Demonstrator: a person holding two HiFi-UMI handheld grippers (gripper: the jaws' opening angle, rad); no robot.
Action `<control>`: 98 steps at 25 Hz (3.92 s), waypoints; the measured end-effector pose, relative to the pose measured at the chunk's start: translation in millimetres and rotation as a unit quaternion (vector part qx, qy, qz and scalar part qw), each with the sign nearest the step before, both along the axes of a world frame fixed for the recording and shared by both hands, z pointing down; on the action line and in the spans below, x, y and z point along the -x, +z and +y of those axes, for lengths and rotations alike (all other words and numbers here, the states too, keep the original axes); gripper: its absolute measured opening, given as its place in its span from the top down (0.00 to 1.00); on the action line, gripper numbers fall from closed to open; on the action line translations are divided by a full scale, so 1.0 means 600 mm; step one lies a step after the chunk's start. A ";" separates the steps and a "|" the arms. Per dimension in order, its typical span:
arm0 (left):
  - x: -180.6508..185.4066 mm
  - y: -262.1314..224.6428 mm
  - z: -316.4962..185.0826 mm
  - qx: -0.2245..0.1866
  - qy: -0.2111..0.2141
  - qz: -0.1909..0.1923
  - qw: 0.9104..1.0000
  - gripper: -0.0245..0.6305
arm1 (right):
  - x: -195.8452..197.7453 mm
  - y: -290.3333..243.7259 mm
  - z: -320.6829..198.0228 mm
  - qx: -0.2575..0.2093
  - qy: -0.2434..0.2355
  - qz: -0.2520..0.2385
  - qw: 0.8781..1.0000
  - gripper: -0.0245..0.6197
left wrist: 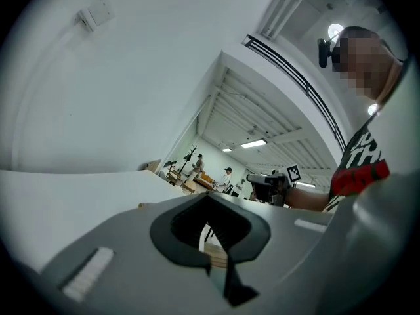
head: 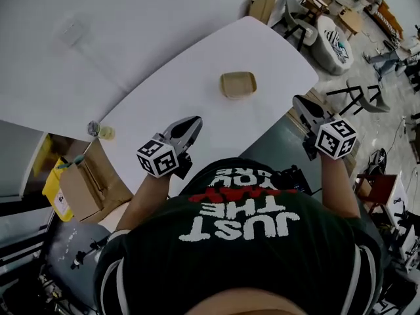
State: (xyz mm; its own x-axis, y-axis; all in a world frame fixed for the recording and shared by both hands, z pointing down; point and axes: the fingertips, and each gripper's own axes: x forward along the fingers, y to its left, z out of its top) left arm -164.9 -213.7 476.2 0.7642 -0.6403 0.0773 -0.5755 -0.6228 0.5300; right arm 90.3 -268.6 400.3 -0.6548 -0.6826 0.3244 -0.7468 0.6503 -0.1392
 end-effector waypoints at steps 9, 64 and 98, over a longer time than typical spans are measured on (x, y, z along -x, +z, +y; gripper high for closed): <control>-0.054 0.037 -0.089 0.016 -0.110 -0.049 0.993 0.96 | -0.003 0.072 -0.177 0.012 -0.126 -0.023 0.992 0.95; -0.079 0.276 -0.211 0.128 -0.053 -0.072 0.988 0.96 | 0.093 0.561 -0.230 0.504 -0.005 -0.278 0.818 0.75; -0.067 0.113 -0.298 0.044 -0.089 -0.063 0.993 0.96 | 0.006 0.246 -0.340 0.315 -0.077 -0.349 0.879 0.91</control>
State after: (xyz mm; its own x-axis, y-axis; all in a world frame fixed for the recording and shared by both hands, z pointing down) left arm -124.6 -392.6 543.9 0.6208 -0.7506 0.2263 -0.7372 -0.4607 0.4943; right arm 86.4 -472.5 548.0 -0.9136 -0.3968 0.0889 -0.2466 0.3666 -0.8971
